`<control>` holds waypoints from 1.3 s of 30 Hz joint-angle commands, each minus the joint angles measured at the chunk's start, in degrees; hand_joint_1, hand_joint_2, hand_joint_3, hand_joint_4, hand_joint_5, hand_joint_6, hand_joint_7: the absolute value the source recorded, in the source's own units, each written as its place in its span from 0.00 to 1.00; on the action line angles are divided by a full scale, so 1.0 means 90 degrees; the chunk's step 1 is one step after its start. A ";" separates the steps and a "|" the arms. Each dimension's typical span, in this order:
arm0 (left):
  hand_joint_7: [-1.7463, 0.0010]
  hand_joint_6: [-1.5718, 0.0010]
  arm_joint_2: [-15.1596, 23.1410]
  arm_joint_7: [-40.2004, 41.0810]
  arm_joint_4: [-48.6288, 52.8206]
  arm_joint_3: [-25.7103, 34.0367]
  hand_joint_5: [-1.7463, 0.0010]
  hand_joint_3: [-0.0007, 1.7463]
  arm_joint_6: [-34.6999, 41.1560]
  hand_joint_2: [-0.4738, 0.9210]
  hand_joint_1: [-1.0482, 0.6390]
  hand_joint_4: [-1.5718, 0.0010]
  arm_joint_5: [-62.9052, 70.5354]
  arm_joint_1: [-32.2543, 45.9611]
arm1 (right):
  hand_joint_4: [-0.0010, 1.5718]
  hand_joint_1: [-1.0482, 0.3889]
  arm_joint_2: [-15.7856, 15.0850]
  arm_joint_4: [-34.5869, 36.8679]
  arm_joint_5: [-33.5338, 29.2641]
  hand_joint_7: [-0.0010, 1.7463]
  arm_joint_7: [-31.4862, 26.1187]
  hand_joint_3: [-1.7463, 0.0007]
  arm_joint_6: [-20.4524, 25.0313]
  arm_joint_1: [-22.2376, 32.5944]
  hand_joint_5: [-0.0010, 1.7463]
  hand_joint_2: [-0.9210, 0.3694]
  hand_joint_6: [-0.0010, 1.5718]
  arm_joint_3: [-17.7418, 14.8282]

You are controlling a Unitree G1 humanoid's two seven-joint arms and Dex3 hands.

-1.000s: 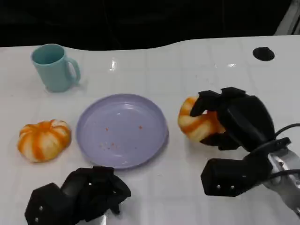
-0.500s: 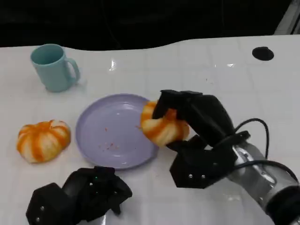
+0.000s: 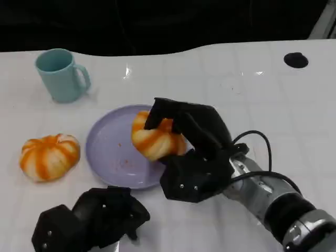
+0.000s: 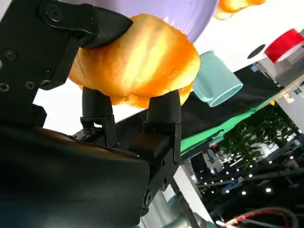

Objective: Grasp the bread from the table and place it into the plate.

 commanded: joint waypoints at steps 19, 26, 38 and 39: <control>0.56 0.22 0.0032 0.0044 0.0072 0.0008 0.17 0.00 0.0022 0.98 0.02 0.37 0.0098 0.0009 | 0.02 0.35 -0.1072 -0.1719 0.0027 0.01 0.2386 0.94 0.0485 0.0542 0.05 0.00 0.11 0.0302; 0.56 0.22 0.0016 0.0031 0.0123 0.0025 0.17 0.00 -0.0007 0.98 0.02 0.38 0.0097 -0.0018 | 0.03 0.36 -0.1720 -0.3146 0.0267 0.01 0.2812 0.94 0.0297 0.1398 0.07 0.00 0.12 0.0076; 0.57 0.22 -0.0041 0.0013 -0.0045 -0.0004 0.18 0.00 0.0096 0.97 0.03 0.37 0.0074 0.0041 | 0.08 0.42 -0.2683 -0.5346 0.0340 0.03 0.2670 0.97 0.0022 0.3083 0.14 0.00 0.19 -0.0566; 0.57 0.21 -0.0042 0.0016 -0.0062 -0.0006 0.18 0.00 0.0113 0.97 0.03 0.37 0.0077 0.0046 | 0.08 0.42 -0.2719 -0.5451 0.0329 0.03 0.2656 0.98 0.0010 0.3187 0.14 0.00 0.20 -0.0619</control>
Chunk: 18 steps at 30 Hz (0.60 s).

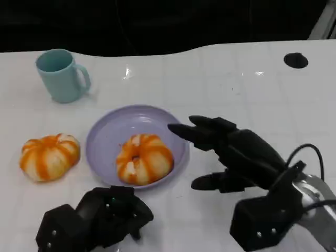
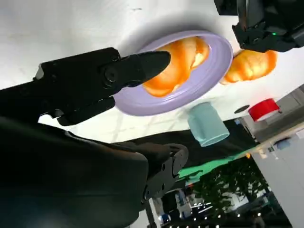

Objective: Grasp the bread from the table and place it into the plate.

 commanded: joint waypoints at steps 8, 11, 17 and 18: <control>0.57 0.21 0.0035 0.0074 -0.0149 -0.0025 0.17 0.00 0.0077 0.98 0.04 0.38 0.0070 0.0112 | 0.22 0.46 -0.0479 -0.0814 0.0205 0.09 -0.0589 0.96 -0.0629 0.1362 0.23 0.00 0.38 -0.0852; 0.56 0.21 0.0044 0.0105 -0.0184 -0.0034 0.17 0.00 0.0106 0.98 0.03 0.38 0.0092 0.0126 | 0.37 0.51 -0.0470 -0.0699 0.0299 0.09 -0.0770 0.94 -0.0868 0.1553 0.26 0.01 0.48 -0.1020; 0.56 0.21 0.0086 0.0118 -0.0230 -0.0030 0.18 0.00 0.0152 0.98 0.03 0.38 0.0092 0.0132 | 0.58 0.59 -0.0551 -0.0316 0.0596 0.15 -0.0942 0.44 -0.1601 0.1847 0.61 0.33 0.76 -0.1274; 0.56 0.22 0.0090 0.0114 -0.0225 -0.0027 0.18 0.00 0.0154 0.98 0.03 0.38 0.0088 0.0127 | 0.55 0.59 -0.0546 -0.0295 0.0657 0.27 -0.0930 0.39 -0.1680 0.1916 0.76 0.36 0.72 -0.1306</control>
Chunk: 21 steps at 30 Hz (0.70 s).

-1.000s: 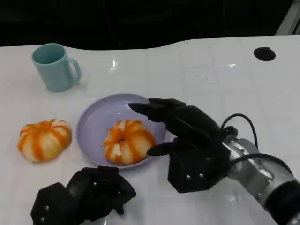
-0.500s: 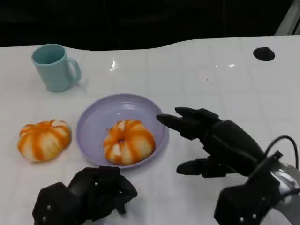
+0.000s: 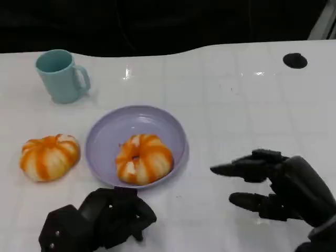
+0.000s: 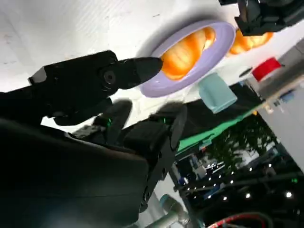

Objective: Grasp the bread from the table and place it into the plate.

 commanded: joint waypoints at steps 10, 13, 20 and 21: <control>0.57 0.21 0.0145 -0.0025 -0.0013 0.0116 0.18 0.00 0.0065 0.98 0.02 0.38 -0.0091 0.0049 | 0.54 0.57 0.0073 0.0250 0.0245 0.76 -0.0249 0.27 -0.0386 0.0689 1.00 0.41 0.51 -0.0331; 0.57 0.21 0.0164 -0.0062 0.0020 0.0147 0.18 0.00 -0.0009 0.98 0.03 0.38 -0.0122 0.0048 | 0.53 0.56 0.0183 0.0469 0.0102 0.80 -0.0495 0.28 -0.0393 0.0702 1.00 0.41 0.49 -0.0336; 0.56 0.21 0.0192 -0.0044 0.0038 0.0152 0.18 0.00 -0.0003 0.98 0.03 0.38 -0.0108 0.0036 | 0.54 0.55 0.0260 0.0971 0.0041 0.84 -0.0663 0.29 -0.0474 0.0526 1.00 0.41 0.47 -0.0294; 0.56 0.21 0.0186 -0.0055 0.0045 0.0156 0.18 0.00 0.0004 0.98 0.03 0.38 -0.0125 0.0033 | 0.54 0.55 0.0266 0.1025 0.0018 0.85 -0.0698 0.29 -0.0491 0.0502 1.00 0.41 0.47 -0.0291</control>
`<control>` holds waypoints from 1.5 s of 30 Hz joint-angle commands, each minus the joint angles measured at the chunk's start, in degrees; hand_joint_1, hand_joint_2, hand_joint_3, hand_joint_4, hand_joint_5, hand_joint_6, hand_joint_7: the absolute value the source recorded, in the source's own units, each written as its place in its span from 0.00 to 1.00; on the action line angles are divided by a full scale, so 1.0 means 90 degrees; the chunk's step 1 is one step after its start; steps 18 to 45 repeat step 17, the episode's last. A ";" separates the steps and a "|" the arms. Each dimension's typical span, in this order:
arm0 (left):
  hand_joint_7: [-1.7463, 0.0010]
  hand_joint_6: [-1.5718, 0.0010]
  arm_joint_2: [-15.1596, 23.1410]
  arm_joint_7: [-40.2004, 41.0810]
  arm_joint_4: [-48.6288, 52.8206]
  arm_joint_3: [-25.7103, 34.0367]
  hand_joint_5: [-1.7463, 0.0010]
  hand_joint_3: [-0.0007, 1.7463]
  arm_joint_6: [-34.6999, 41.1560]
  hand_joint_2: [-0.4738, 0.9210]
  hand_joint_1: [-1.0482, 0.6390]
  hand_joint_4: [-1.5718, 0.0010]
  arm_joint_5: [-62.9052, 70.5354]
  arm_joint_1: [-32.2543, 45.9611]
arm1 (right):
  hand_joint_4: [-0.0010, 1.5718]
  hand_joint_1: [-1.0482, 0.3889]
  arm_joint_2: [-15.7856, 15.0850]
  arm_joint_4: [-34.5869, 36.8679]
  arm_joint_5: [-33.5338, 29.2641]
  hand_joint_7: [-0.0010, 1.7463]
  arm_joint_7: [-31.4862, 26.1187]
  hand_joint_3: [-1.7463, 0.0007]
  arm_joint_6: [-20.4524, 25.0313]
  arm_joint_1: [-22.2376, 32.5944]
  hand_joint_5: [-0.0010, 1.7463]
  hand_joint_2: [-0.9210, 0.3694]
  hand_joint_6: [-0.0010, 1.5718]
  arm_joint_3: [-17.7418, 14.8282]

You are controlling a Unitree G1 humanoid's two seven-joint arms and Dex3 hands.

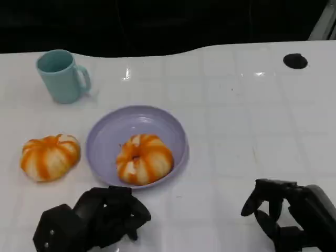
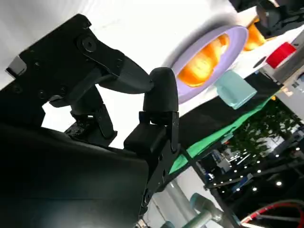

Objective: Grasp the bread from the table and place it into the plate.

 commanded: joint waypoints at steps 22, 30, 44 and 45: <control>0.56 0.22 0.0143 -0.0141 0.0173 0.0105 0.17 0.00 -0.0096 0.98 0.04 0.38 -0.0119 -0.0004 | 0.54 0.53 0.0050 0.0468 -0.0172 0.83 -0.0199 0.31 -0.0057 -0.0251 1.00 0.41 0.47 0.0062; 0.56 0.22 0.0143 -0.0141 0.0173 0.0105 0.17 0.00 -0.0096 0.98 0.04 0.38 -0.0119 -0.0004 | 0.54 0.53 0.0050 0.0468 -0.0172 0.83 -0.0199 0.31 -0.0057 -0.0251 1.00 0.41 0.47 0.0062; 0.56 0.22 0.0143 -0.0141 0.0173 0.0105 0.17 0.00 -0.0096 0.98 0.04 0.38 -0.0119 -0.0004 | 0.54 0.53 0.0050 0.0468 -0.0172 0.83 -0.0199 0.31 -0.0057 -0.0251 1.00 0.41 0.47 0.0062; 0.56 0.22 0.0143 -0.0141 0.0173 0.0105 0.17 0.00 -0.0096 0.98 0.04 0.38 -0.0119 -0.0004 | 0.54 0.53 0.0050 0.0468 -0.0172 0.83 -0.0199 0.31 -0.0057 -0.0251 1.00 0.41 0.47 0.0062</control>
